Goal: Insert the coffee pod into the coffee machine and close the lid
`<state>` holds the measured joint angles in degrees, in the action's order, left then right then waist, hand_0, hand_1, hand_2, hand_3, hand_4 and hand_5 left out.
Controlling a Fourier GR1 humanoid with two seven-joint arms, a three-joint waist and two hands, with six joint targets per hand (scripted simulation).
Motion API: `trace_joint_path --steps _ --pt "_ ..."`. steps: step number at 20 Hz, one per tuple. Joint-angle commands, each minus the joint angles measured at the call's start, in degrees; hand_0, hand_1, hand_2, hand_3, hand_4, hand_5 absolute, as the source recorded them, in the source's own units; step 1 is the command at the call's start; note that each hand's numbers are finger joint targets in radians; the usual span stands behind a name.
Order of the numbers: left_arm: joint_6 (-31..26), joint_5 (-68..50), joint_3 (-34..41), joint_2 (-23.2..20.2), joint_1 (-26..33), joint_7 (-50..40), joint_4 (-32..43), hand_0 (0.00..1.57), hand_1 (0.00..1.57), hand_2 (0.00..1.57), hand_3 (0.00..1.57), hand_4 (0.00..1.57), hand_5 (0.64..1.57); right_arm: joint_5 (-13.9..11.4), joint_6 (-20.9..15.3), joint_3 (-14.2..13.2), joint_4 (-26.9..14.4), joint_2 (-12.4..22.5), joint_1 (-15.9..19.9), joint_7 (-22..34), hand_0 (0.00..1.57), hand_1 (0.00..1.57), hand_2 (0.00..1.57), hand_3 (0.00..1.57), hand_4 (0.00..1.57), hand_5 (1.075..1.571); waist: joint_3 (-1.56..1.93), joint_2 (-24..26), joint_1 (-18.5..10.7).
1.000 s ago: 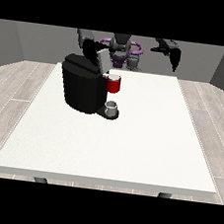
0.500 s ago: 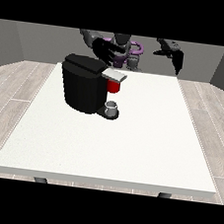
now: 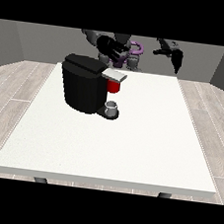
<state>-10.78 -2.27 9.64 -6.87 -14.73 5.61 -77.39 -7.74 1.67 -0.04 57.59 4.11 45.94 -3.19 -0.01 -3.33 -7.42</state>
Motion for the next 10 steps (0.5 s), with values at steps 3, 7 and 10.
trace_joint_path --steps 3,7,10 --pt "1.2 0.5 0.8 0.0 -0.5 4.3 1.8 0.0 0.0 0.0 0.0 0.2 1.571 1.9 3.9 1.7 3.1 -3.1 -1.5 -3.9 0.0 0.0 0.0 0.0 0.18 1.571 0.0 0.5 2.9" --pt "0.3 0.1 -0.7 1.6 4.0 3.2 2.1 0.0 0.0 0.0 0.0 0.21 1.571 9.8 0.3 9.2 7.7 -4.0 -15.1 -5.8 0.0 0.0 0.0 0.0 0.27 1.571 0.02 8.3 3.4" --pt "-0.8 -1.2 1.3 0.0 6.7 3.2 3.9 0.0 0.0 0.0 0.0 0.19 1.571 12.6 -1.3 12.4 10.8 -4.1 -23.8 -6.0 0.0 0.0 0.0 0.0 0.25 1.571 0.01 12.1 6.7"
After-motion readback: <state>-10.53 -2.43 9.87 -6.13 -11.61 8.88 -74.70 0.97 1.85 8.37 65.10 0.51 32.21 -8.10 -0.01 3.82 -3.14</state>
